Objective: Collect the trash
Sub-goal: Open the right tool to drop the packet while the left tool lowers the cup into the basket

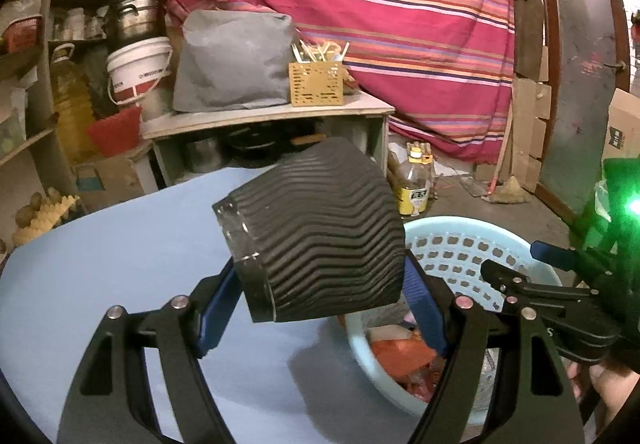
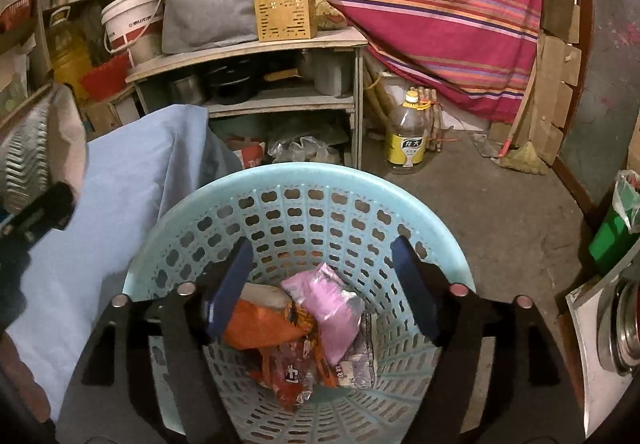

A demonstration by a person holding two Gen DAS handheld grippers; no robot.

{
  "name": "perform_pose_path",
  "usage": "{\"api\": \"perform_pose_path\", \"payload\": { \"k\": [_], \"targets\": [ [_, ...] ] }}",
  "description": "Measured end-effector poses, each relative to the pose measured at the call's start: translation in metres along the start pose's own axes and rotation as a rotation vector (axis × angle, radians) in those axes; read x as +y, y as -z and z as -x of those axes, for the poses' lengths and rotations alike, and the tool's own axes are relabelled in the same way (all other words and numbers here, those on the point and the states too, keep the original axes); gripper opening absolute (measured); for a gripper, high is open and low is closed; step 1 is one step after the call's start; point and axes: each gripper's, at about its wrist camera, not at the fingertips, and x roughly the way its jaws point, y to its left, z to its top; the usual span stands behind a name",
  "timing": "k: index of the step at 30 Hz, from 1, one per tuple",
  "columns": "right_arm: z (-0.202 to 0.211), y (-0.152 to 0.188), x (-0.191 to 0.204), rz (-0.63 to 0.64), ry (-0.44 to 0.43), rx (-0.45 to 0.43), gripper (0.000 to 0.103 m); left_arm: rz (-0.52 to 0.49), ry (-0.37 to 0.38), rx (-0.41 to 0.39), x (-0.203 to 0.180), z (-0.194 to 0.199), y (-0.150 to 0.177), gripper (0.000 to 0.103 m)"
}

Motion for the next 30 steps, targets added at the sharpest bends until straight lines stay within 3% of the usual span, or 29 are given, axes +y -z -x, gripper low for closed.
{"api": "perform_pose_path", "payload": {
  "k": [5, 7, 18, 26, 28, 30],
  "targets": [
    [0.010, 0.002, -0.007, -0.017, 0.030, -0.030, 0.094, 0.002, 0.027, 0.029, -0.008, -0.011, 0.002, 0.076],
    [0.014, 0.003, -0.012, -0.025, 0.060, -0.047, 0.097, -0.002, 0.041, 0.036, -0.013, -0.014, 0.003, 0.076],
    [0.026, 0.006, -0.037, -0.122, 0.075, -0.070, 0.098, -0.042, 0.119, 0.115, -0.044, -0.051, 0.003, 0.076],
    [0.032, 0.007, -0.049, -0.173, 0.090, -0.074, 0.098, -0.066, 0.104, 0.148, -0.046, -0.062, 0.009, 0.076],
    [0.034, 0.007, -0.050, -0.175, 0.092, -0.075, 0.098, -0.075, 0.101, 0.149, -0.045, -0.063, 0.009, 0.078],
    [0.036, 0.007, -0.050, -0.171, 0.098, -0.076, 0.098, -0.073, 0.110, 0.159, -0.043, -0.063, 0.009, 0.089]
  ]
}}
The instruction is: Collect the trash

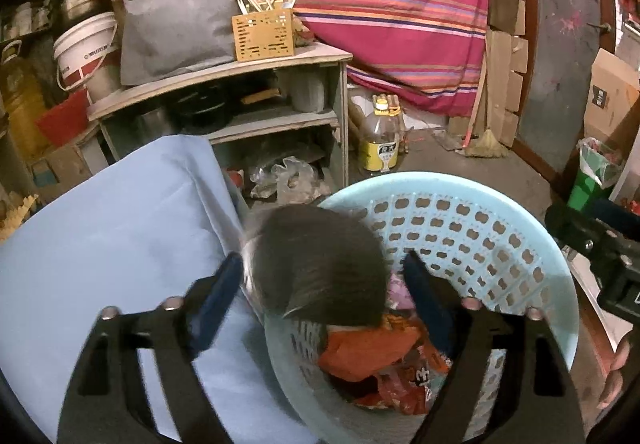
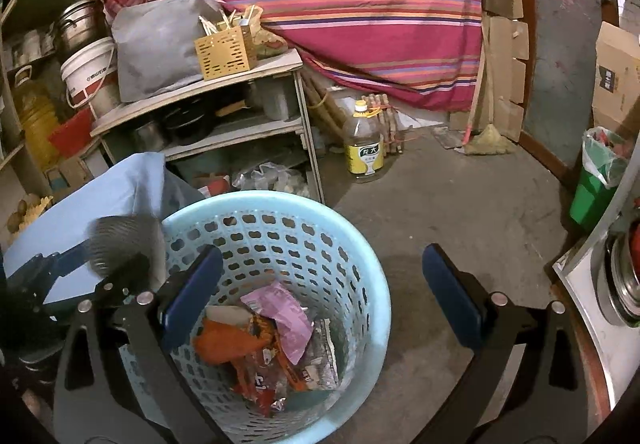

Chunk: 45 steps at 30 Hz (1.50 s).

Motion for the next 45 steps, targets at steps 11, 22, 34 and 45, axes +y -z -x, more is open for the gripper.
{"api": "perform_pose_path", "payload": {
  "k": [11, 22, 34, 45],
  "targets": [
    [0.001, 0.004, 0.023, 0.048, -0.010, 0.003, 0.098, 0.072, -0.054, -0.046, 0.056, 0.044, 0.012, 0.094],
    [0.033, 0.034, 0.107, 0.205, -0.133, -0.048, 0.099, 0.161, -0.230, -0.155, 0.148, 0.157, 0.066, 0.099],
    [0.112, 0.090, 0.176, 0.258, -0.214, -0.122, 0.099, 0.286, -0.333, -0.167, 0.193, 0.243, 0.150, 0.099],
    [0.172, 0.151, 0.211, 0.285, -0.246, -0.212, 0.099, 0.248, -0.469, -0.244, 0.187, 0.294, 0.207, 0.099]
  ]
}}
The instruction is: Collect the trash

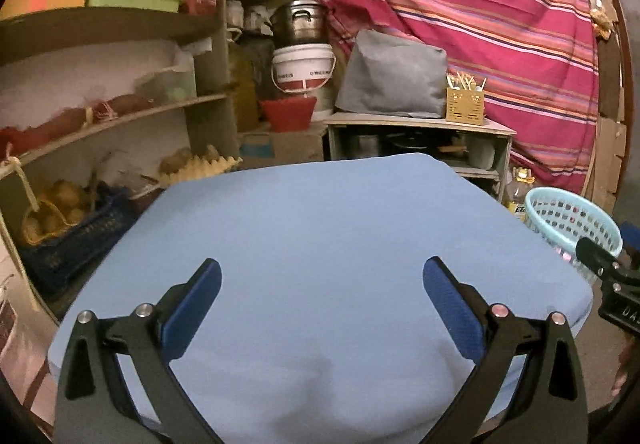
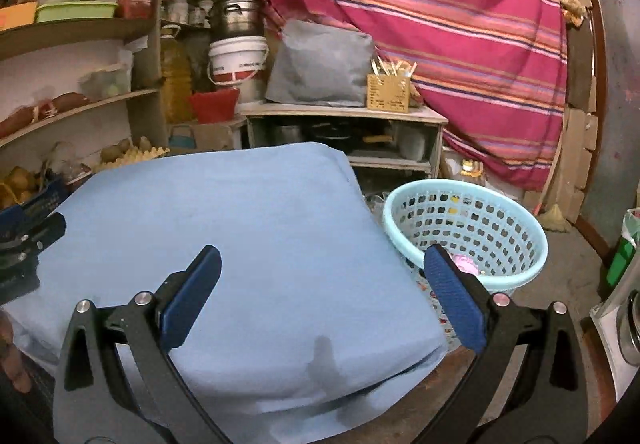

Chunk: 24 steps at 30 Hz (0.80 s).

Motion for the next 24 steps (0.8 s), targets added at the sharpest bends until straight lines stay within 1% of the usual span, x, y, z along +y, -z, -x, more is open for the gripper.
{"api": "perform_pose_path", "payload": {
  "k": [1, 5, 8, 12, 15, 18, 24],
  "targets": [
    [0.002, 0.002, 0.004, 0.011, -0.002, 0.005, 0.099, 0.002, -0.006, 0.003, 0.002, 0.003, 0.004, 0.099],
    [0.011, 0.012, 0.014, 0.032, 0.003, 0.017, 0.099, 0.012, 0.009, 0.022, 0.009, 0.009, 0.017, 0.099],
    [0.017, 0.018, 0.019, 0.027, -0.012, 0.013, 0.099, 0.017, 0.005, 0.021, 0.013, 0.013, 0.024, 0.099],
    [0.025, 0.023, 0.026, 0.007, -0.045, -0.003, 0.099, 0.041, 0.002, 0.039, 0.017, 0.017, 0.036, 0.099],
    [0.028, 0.027, 0.031, 0.001, -0.061, 0.004, 0.099, 0.033, 0.005, 0.046, 0.015, 0.019, 0.039, 0.099],
    [0.030, 0.029, 0.034, 0.012, -0.060, -0.005, 0.099, 0.026, 0.003, 0.032, 0.012, 0.024, 0.041, 0.099],
    [0.030, 0.032, 0.033, -0.006, -0.063, -0.007, 0.099, 0.004, -0.003, 0.000, 0.005, 0.030, 0.042, 0.099]
  ]
}}
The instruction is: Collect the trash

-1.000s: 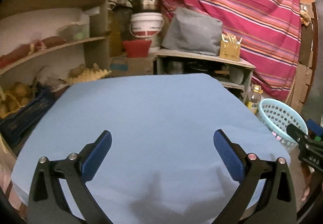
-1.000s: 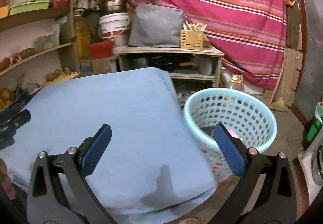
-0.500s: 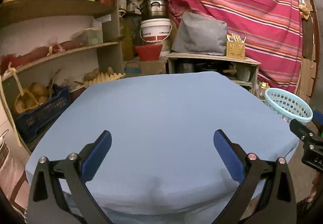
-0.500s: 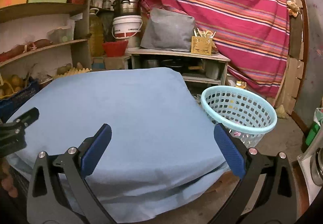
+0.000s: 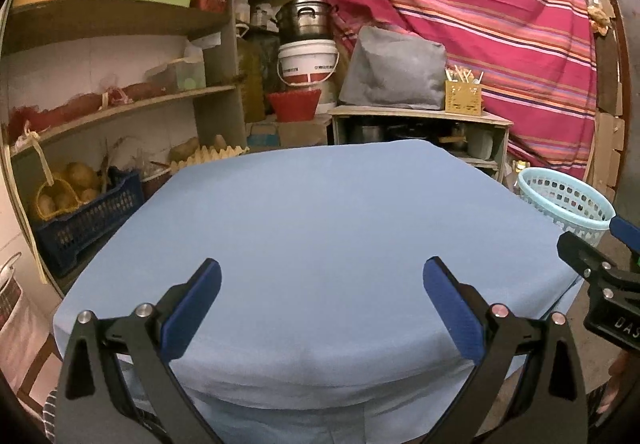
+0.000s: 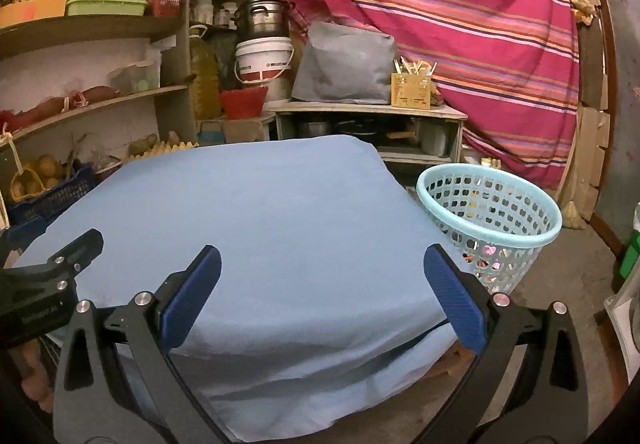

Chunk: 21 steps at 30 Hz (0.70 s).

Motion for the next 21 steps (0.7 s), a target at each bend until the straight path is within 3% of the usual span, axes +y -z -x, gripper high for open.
{"api": "perform_pose_path", "payload": {
  "k": [21],
  "targets": [
    [0.0043, -0.0048, 0.0008, -0.003, 0.034, -0.020, 0.099, 0.008, 0.006, -0.004, -0.0010, -0.0043, -0.0001, 0.099]
  ]
}}
